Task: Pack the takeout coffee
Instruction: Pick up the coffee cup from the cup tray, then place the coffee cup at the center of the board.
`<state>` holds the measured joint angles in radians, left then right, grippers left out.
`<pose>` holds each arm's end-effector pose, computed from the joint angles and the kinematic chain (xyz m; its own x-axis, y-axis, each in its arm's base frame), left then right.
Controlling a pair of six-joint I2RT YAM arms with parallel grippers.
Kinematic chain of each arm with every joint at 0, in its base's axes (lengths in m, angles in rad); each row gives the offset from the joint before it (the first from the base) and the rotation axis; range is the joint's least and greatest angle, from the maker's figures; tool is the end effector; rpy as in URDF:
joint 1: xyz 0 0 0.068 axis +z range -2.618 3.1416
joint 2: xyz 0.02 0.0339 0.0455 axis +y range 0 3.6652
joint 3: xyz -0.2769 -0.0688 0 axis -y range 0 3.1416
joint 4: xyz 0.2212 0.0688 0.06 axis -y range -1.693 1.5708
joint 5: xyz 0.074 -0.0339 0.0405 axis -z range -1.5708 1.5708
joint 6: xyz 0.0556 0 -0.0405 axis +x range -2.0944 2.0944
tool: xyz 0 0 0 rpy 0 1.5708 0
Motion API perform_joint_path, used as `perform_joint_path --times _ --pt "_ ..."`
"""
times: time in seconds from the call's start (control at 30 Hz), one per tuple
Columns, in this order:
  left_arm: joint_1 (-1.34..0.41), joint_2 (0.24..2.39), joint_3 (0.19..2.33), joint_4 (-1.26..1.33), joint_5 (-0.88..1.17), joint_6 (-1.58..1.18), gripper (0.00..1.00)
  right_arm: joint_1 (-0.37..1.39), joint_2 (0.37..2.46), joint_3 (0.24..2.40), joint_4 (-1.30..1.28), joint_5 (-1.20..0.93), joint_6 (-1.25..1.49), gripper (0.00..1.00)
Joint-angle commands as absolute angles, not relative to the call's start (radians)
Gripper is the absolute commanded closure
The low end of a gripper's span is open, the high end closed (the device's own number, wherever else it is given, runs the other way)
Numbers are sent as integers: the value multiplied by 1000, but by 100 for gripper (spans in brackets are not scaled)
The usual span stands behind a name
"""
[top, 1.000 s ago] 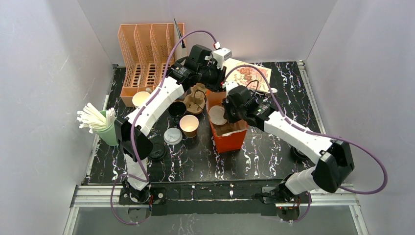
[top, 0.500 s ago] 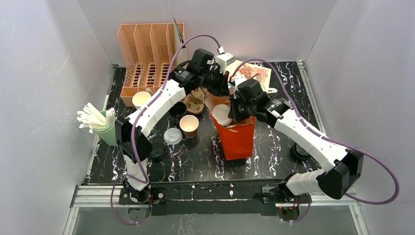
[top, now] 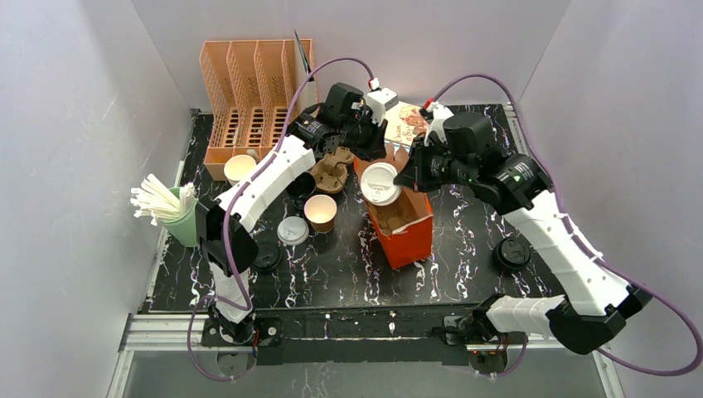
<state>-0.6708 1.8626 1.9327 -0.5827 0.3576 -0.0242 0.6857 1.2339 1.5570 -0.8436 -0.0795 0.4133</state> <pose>0.3216 -0.2800 0.3922 -0.4039 0.2916 -0.8671 0.8117 0.5514 -0.1927 0.1763 0.1500 0.4376 -0.6274 0.0040 -0.7787 -0.4723 0.7931 0.3846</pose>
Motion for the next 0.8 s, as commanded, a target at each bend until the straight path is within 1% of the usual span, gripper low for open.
perform_joint_path --times 0.0,0.1,0.27,0.4,0.57,0.63,0.77 --pt "-674 1830 1951 -545 302 -8 91 684 1184 1628 -909 -123 502 99" --pt "-674 1850 2013 -531 253 -20 72 684 1170 1671 -896 -174 553 99" --pt "-673 1865 2166 -532 150 -48 55 684 1194 1778 -849 -322 610 99" --pt "-673 1790 2223 -536 21 -83 46 685 1208 1839 -818 -419 609 99" --pt "-674 1584 2143 -588 -172 -172 38 684 1286 1919 -753 -585 629 99" --pt "-674 1498 2101 -674 -242 -239 37 685 1328 1911 -737 -655 640 99" --pt "-674 1355 2042 -960 -368 -461 28 689 1410 1813 -791 -697 668 99"
